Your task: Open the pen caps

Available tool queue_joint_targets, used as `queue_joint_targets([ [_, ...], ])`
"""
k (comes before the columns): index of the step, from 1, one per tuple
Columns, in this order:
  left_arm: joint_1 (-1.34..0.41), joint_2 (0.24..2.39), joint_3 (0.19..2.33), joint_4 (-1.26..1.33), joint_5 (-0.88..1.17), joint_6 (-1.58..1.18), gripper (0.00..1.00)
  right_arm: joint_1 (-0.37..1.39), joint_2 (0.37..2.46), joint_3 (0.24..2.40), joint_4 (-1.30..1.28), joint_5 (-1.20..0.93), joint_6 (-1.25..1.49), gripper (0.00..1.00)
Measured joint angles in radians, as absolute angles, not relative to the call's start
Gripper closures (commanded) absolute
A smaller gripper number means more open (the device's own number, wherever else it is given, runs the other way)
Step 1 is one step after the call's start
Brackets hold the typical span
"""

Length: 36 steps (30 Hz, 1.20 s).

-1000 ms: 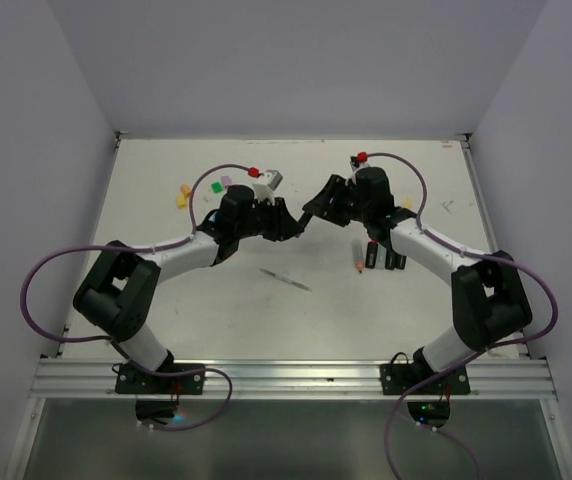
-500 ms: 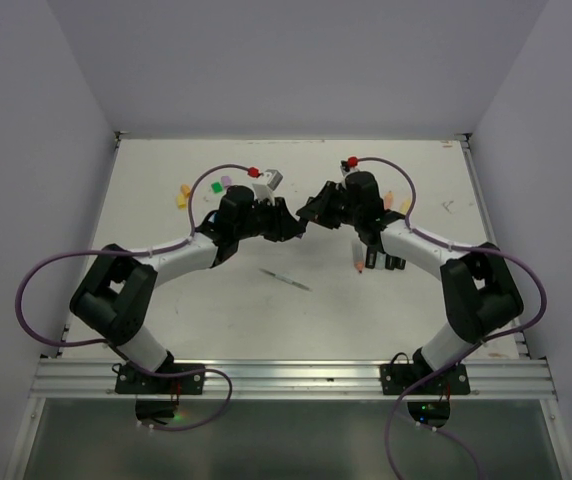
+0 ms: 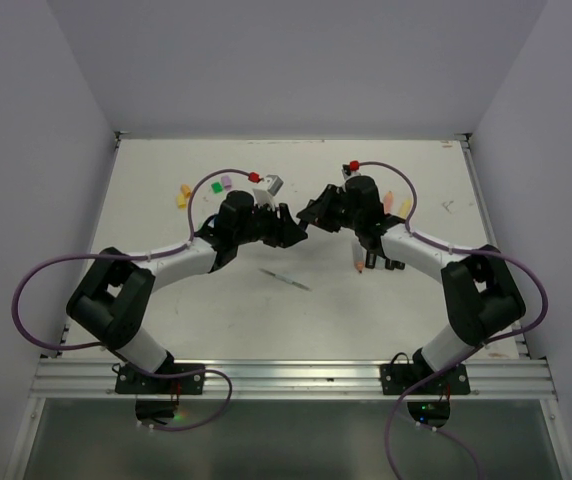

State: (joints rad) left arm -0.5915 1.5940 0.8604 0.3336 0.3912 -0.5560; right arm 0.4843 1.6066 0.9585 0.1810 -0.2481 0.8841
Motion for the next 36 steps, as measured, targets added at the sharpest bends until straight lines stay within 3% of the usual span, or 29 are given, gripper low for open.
queue_joint_targets([
  [4,-0.591,1.595,0.860,0.334,0.389,-0.554,0.63,0.484,1.607,0.958,0.189,-0.249,0.900,1.00],
  [11,-0.598,1.605,0.860,0.335,0.388,-0.554,0.51,0.484,1.595,0.951,0.200,-0.248,0.921,1.00],
  [14,-0.603,1.607,0.860,0.335,0.389,-0.554,0.53,0.485,1.594,0.951,0.208,-0.249,0.928,1.00],
  [20,-0.604,1.607,0.860,0.335,0.386,-0.546,0.97,0.484,1.591,0.951,0.209,-0.249,0.935,1.00],
  [21,-0.604,1.608,0.860,0.336,0.387,-0.543,1.00,0.484,1.591,0.951,0.209,-0.249,0.934,1.00],
  [36,-0.611,1.576,0.735,0.580,0.406,-0.567,1.00,0.469,1.547,0.977,0.140,-0.194,0.935,1.00],
])
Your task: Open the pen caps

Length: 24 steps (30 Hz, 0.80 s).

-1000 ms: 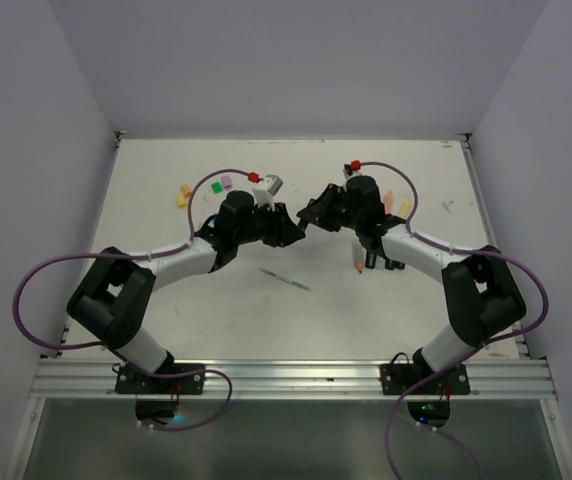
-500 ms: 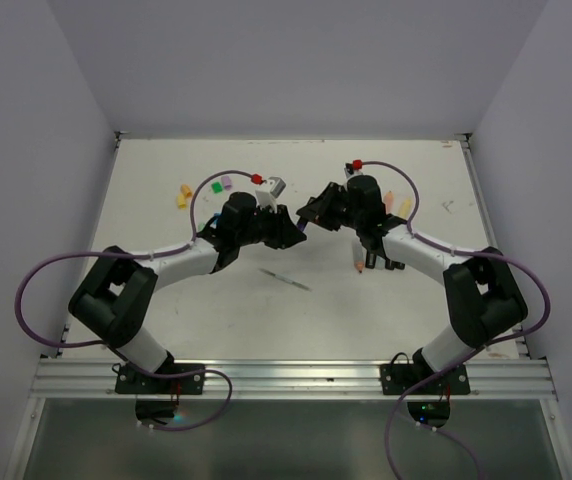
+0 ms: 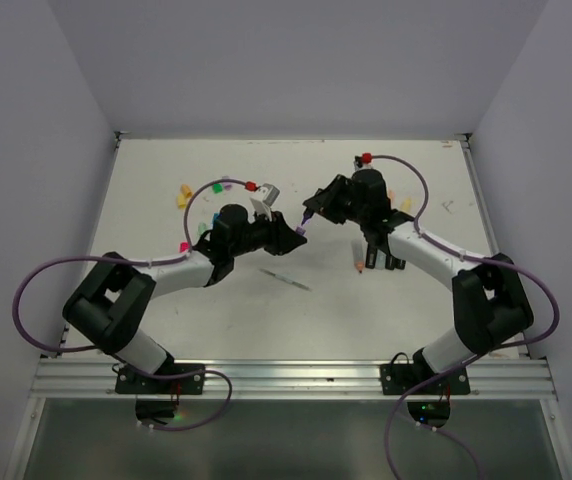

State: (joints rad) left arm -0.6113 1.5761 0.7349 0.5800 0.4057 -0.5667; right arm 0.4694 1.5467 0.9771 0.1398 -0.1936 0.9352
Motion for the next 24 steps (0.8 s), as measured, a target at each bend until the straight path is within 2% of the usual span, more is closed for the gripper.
queue_joint_targets([
  [6,-0.641,1.493,0.644,0.550,0.420,-0.564,1.00,0.302,1.547,1.090,0.143,0.016,0.931,1.00],
  [10,-0.642,1.435,0.636,0.488,0.367,-0.553,1.00,0.220,1.566,1.157,0.103,0.028,0.900,1.00],
  [15,-0.634,1.387,0.688,0.253,0.080,-0.548,1.00,0.242,1.619,1.293,-0.069,-0.021,0.740,1.00],
  [20,-0.586,1.284,0.667,0.083,-0.207,-0.601,1.00,0.311,1.590,1.216,-0.241,-0.027,0.602,1.00],
  [24,-0.540,1.201,0.610,-0.010,-0.353,-0.651,1.00,0.331,1.593,1.169,-0.380,-0.019,0.520,1.00],
])
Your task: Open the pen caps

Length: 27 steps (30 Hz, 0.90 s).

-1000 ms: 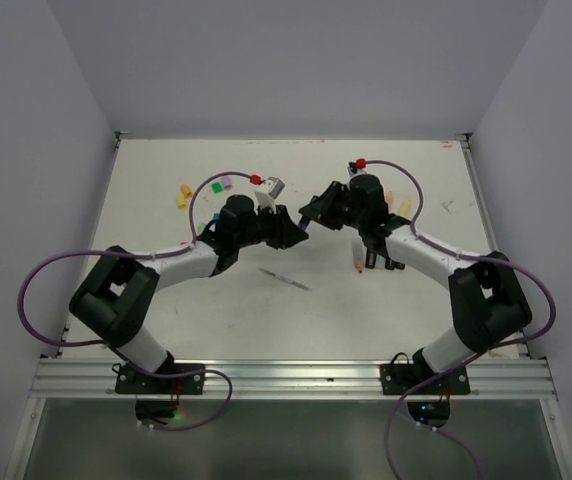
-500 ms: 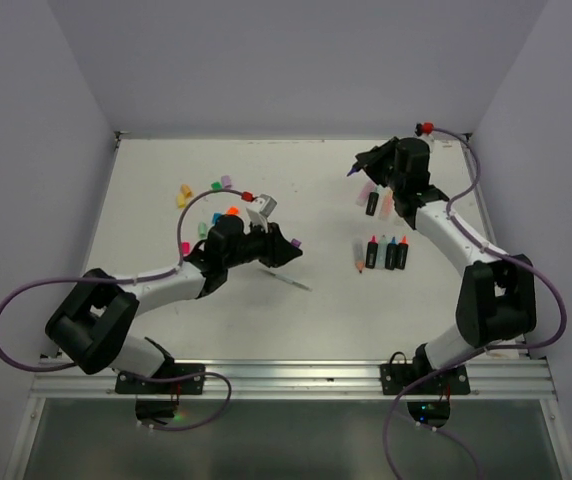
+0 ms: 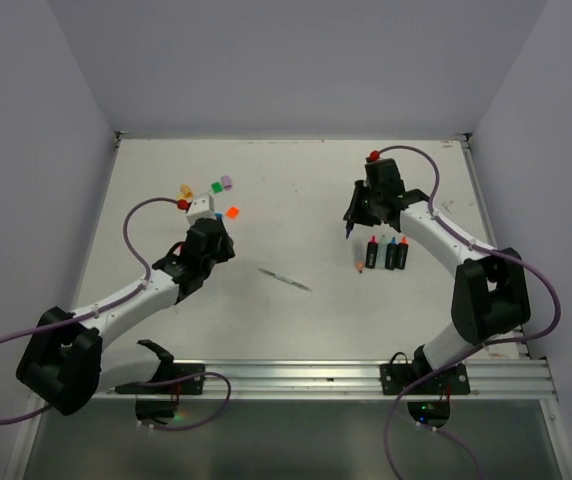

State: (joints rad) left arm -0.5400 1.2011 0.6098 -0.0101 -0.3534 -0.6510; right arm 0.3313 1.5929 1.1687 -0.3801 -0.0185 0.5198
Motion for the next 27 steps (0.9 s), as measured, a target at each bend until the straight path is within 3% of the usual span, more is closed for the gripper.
queue_joint_targets([
  [15,-0.415,1.262,0.538,-0.142,-0.494,-0.724,0.96,0.440,1.752,1.155,-0.523,0.059,0.413,0.99],
  [27,-0.366,1.399,0.538,-0.040,-0.447,-0.738,0.91,0.451,1.781,1.155,-0.548,0.202,0.397,0.74],
])
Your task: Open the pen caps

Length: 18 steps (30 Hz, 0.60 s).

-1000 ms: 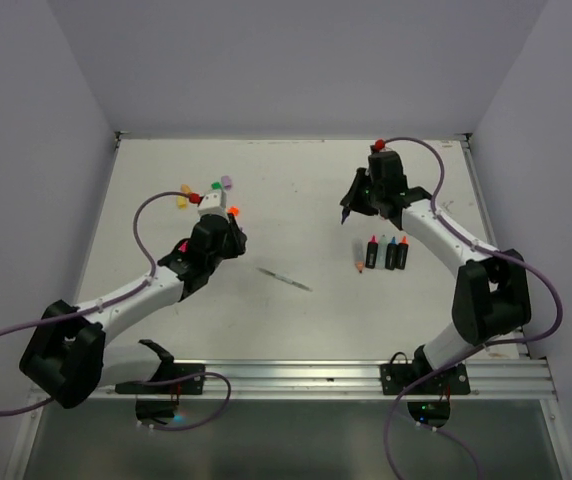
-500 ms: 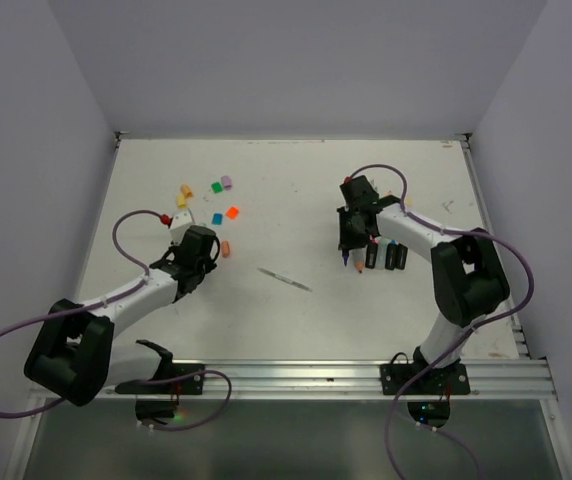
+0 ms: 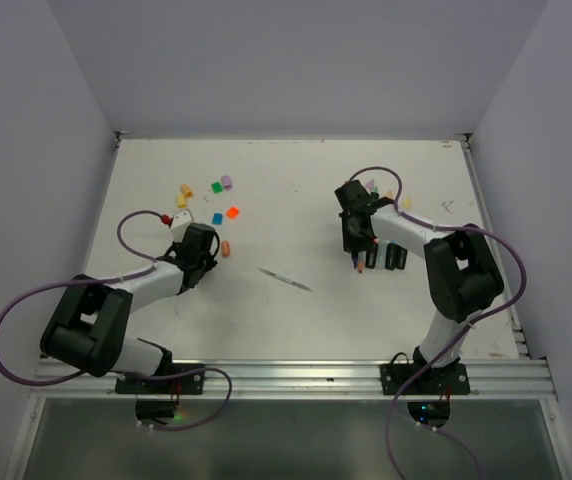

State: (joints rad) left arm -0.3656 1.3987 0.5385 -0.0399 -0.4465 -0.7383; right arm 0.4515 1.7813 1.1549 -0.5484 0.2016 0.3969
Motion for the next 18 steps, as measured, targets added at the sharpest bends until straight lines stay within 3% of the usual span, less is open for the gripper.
queue_joint_targets([
  [3,-0.363,1.414,0.538,0.007,-0.426,-0.740,0.90,0.459,1.781,1.155,-0.550,0.231,0.384,0.58],
  [6,-0.362,1.421,0.539,0.028,-0.409,-0.740,0.78,0.480,1.781,1.155,-0.549,0.254,0.370,0.48],
  [7,-0.362,1.423,0.541,0.031,-0.405,-0.740,0.70,0.490,1.781,1.155,-0.549,0.260,0.366,0.47],
  [8,-0.362,1.425,0.543,0.032,-0.400,-0.740,0.55,0.502,1.781,1.155,-0.549,0.267,0.360,0.47],
  [10,-0.361,1.425,0.543,0.038,-0.394,-0.741,0.47,0.532,1.776,1.155,-0.547,0.272,0.348,0.47],
  [18,-0.361,1.375,0.517,0.028,-0.389,-0.751,0.38,0.678,1.625,1.108,-0.397,0.029,0.239,0.50],
])
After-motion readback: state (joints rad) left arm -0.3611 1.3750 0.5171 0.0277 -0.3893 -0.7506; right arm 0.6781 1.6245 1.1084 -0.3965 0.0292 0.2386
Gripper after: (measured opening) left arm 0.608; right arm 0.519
